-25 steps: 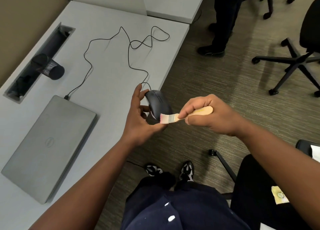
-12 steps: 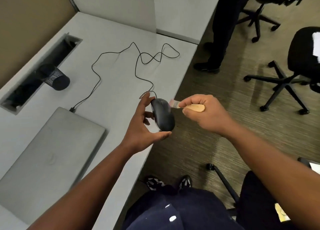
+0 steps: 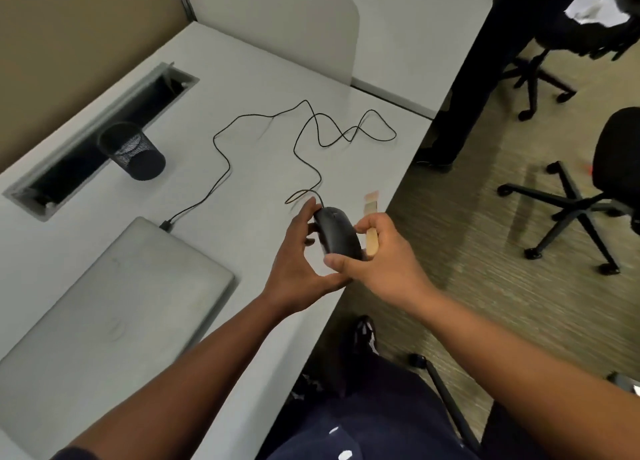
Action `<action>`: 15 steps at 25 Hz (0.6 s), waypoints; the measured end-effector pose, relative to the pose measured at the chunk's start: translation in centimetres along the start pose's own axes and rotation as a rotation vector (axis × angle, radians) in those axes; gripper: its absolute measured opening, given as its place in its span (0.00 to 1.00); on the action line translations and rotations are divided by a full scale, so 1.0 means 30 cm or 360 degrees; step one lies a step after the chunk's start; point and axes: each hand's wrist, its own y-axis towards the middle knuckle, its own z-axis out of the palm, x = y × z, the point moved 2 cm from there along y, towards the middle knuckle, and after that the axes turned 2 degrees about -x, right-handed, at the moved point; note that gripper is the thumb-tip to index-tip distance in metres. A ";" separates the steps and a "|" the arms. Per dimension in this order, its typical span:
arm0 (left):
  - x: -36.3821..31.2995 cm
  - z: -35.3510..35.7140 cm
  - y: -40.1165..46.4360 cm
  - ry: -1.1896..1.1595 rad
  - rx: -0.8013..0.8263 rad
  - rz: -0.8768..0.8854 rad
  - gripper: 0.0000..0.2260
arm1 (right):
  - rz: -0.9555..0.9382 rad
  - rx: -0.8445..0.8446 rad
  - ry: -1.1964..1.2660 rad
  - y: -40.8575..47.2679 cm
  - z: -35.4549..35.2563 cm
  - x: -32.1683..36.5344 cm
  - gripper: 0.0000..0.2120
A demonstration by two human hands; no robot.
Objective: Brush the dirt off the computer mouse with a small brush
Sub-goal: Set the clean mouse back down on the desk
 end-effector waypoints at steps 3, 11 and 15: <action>0.040 0.017 0.075 -0.0016 -0.0042 -0.0068 0.55 | -0.0064 -0.0021 -0.0121 0.108 0.027 0.017 0.33; 0.160 -0.014 0.377 0.0086 -0.0123 -0.0434 0.53 | -0.0345 0.0146 -0.0412 0.556 0.047 -0.009 0.31; 0.204 -0.060 0.503 0.0153 -0.0221 -0.0573 0.46 | -0.0532 0.0195 -0.0500 0.731 0.085 -0.029 0.32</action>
